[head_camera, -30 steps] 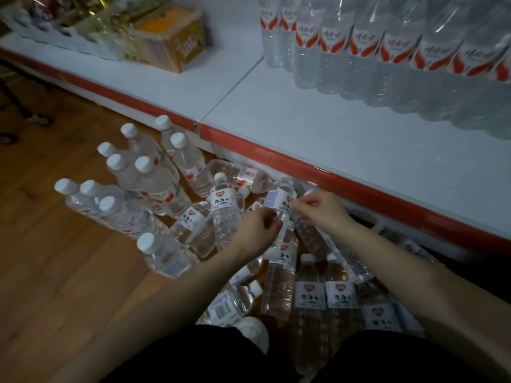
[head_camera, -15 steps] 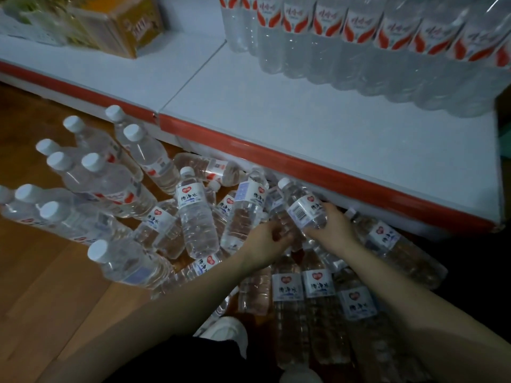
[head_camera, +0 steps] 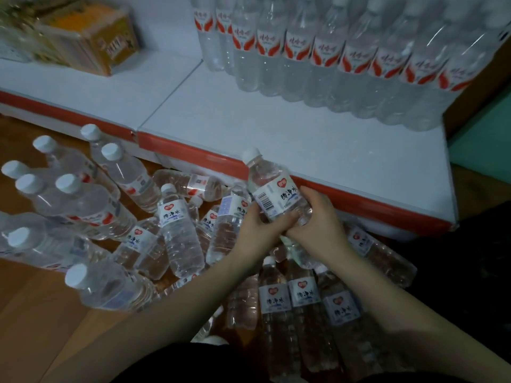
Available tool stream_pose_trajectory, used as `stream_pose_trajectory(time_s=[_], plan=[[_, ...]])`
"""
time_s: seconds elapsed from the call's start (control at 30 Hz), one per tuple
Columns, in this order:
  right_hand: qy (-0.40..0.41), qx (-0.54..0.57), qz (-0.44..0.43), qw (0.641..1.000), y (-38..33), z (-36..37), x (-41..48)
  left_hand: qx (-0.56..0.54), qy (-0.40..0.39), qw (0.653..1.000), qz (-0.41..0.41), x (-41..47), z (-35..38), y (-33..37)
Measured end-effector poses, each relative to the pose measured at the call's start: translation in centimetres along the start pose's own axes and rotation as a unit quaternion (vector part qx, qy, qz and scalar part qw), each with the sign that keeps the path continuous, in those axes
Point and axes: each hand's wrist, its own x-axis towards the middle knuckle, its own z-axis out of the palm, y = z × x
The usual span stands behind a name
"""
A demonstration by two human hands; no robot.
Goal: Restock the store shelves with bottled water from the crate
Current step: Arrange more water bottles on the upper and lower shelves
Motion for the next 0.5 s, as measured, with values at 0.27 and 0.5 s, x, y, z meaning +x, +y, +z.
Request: stream_pose_trajectory(time_s=[0.27,0.5], plan=[[-0.137,0.103,0.067,0.983,-4.0,-7.6,2.3,0.007,-0.121,0.992,0.03,1.0,-1.4,6.6],[-0.191,0.083,0.046,0.977,-7.3,-10.2,2.7,0.065,-0.2,0.974,0.08,1.7,-1.1,11.6]])
